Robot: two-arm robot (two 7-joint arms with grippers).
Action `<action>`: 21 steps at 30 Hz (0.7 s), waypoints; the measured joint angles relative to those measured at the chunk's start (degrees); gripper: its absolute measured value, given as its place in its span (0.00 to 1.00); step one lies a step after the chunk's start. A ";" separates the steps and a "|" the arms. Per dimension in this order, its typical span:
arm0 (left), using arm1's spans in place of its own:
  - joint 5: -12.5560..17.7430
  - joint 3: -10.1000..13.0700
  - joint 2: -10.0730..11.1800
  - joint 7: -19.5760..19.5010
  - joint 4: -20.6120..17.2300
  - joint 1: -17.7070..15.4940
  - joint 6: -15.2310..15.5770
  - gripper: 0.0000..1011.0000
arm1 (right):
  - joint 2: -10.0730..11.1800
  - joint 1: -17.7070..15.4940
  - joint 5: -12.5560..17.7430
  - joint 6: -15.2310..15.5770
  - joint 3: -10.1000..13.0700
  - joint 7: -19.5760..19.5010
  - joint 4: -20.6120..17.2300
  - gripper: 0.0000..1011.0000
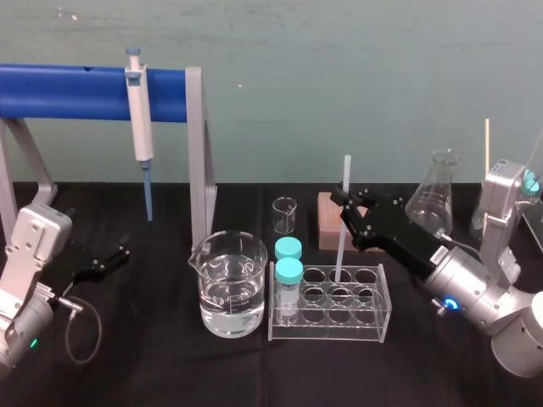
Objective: Pick up the stirring rod with one hand, then place it down.
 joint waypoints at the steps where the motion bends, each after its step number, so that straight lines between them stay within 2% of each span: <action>1: 0.00 0.00 0.00 0.00 0.00 0.00 0.00 0.99 | -0.13 0.00 -0.01 0.06 -0.08 -0.01 0.34 0.07; 21: 0.00 0.00 0.00 0.00 0.00 0.00 0.00 0.99 | -1.54 -0.36 -1.68 0.09 -0.79 -0.76 3.40 0.07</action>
